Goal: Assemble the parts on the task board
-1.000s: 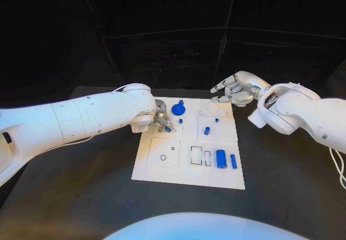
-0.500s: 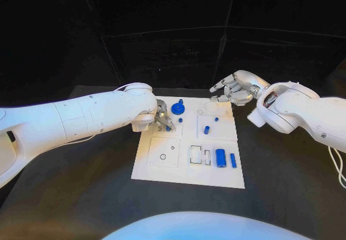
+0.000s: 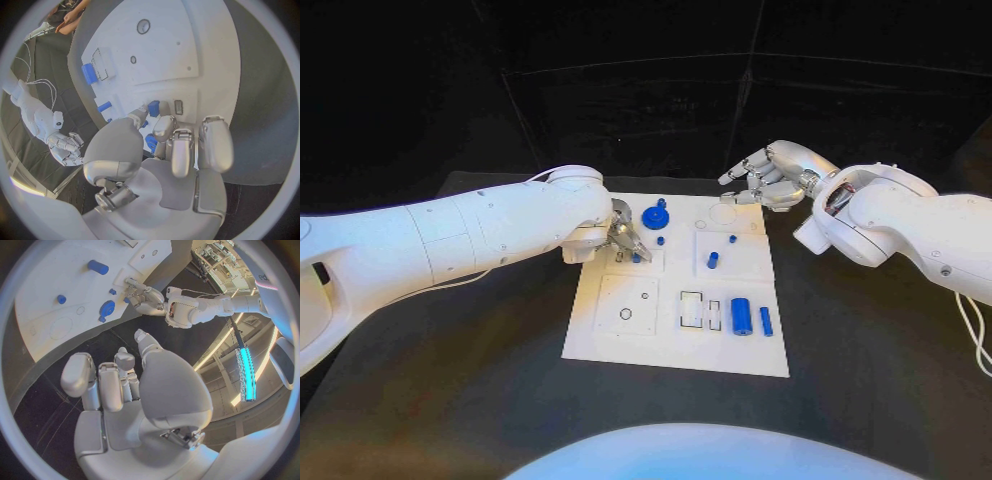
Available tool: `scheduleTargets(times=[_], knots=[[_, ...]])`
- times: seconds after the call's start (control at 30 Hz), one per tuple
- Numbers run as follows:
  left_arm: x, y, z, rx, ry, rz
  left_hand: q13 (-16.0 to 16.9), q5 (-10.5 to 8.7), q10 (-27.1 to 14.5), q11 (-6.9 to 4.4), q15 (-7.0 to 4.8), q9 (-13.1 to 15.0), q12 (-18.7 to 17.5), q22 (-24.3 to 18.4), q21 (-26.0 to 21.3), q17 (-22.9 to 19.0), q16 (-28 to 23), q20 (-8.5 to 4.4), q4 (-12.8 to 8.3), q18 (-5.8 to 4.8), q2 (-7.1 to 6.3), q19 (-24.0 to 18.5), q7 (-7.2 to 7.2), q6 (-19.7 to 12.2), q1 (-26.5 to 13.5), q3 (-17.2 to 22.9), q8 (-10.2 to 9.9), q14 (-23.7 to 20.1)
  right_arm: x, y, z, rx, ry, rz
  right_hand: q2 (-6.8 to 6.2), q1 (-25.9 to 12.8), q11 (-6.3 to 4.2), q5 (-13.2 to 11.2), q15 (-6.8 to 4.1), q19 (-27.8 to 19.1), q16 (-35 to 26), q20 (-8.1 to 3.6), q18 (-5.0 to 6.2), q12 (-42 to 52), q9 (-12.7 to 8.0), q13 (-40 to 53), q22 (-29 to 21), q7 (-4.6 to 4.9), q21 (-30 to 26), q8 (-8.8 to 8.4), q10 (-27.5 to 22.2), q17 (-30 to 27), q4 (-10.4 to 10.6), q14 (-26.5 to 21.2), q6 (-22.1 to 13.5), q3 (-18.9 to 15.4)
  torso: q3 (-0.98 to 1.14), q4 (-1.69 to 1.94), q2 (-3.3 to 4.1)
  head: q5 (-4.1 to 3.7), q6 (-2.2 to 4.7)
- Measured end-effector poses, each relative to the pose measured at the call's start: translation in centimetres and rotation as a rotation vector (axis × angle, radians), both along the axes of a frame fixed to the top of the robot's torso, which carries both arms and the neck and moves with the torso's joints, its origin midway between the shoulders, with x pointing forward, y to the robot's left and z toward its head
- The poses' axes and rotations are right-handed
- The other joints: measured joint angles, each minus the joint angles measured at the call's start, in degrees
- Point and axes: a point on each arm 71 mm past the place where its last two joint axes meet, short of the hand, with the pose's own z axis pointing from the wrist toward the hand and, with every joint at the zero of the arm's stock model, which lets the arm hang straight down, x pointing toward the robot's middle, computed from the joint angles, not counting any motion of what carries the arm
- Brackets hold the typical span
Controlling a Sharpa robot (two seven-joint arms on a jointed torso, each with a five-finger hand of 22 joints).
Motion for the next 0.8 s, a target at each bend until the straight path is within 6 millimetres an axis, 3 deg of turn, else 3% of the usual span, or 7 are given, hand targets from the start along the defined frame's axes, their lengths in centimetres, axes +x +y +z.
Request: scheduleTargets(times=[0.23,0.43,0.63,0.8], knots=[[-0.1,0.9,0.2,-0.008,-0.010,0.017,0.00,-1.05,0.00,0.00,-0.22,0.16,0.27,0.23,0.00,0.00,0.00,0.00,2.83,0.00,0.05,0.00,-0.21,0.20,-0.53,-5.53,0.32,-0.22,0.1,0.0,0.0,-0.001,0.000,-0.002,0.00,0.00,0.00,0.00,0.00,0.00,0.00,0.00,0.00,0.00,0.00,-0.05,-0.18,0.00,0.00,0.00,0.00,0.00,0.16,0.00,0.00,-0.16,-0.04,0.04,0.00,-0.09,0.00],[0.2,1.0,2.0,-0.060,-0.051,0.036,-0.01,-1.31,0.21,-0.21,-0.22,0.24,0.27,0.24,0.00,0.00,0.00,-0.16,4.84,0.00,-0.20,0.16,-0.20,0.20,-0.78,-8.72,0.33,-0.22,0.1,-0.1,0.0,-0.002,0.000,-0.005,0.00,0.00,0.00,0.00,0.00,0.00,0.00,0.00,0.00,0.00,0.00,-0.05,-0.21,0.00,0.00,0.00,0.00,-0.02,0.16,0.00,0.00,-0.16,-0.03,0.04,-0.02,-0.28,-0.09],[0.7,1.3,4.2,-0.111,-0.097,0.051,-1.28,-1.31,-0.25,0.04,-0.22,0.27,-0.42,-1.11,-0.91,0.00,0.00,-0.18,4.84,0.00,-0.18,0.18,0.05,-0.15,1.40,-10.48,0.32,-0.22,0.2,-0.2,-0.1,-0.002,0.000,-0.006,0.00,0.00,0.00,0.00,0.00,0.00,0.00,0.00,0.00,0.00,0.00,-0.04,-0.25,0.00,0.00,0.00,0.00,-0.06,0.16,0.00,0.00,-0.16,-0.01,0.08,-0.03,-0.10,-0.03],[1.4,1.9,6.2,-0.126,-0.132,0.063,-4.74,-1.31,-2.87,1.43,0.15,-1.31,-3.20,-3.20,-2.47,0.00,0.00,0.24,5.36,0.00,0.29,-0.24,1.56,-4.28,3.49,-12.71,-2.61,-0.11,0.3,-0.2,-0.1,-0.003,0.000,-0.009,0.00,0.00,0.00,0.00,0.00,0.00,0.00,0.00,0.00,0.00,0.00,-0.04,-0.24,0.00,0.00,0.00,0.00,-0.06,0.16,0.00,0.00,-0.16,0.00,0.11,-0.04,0.10,0.12]])
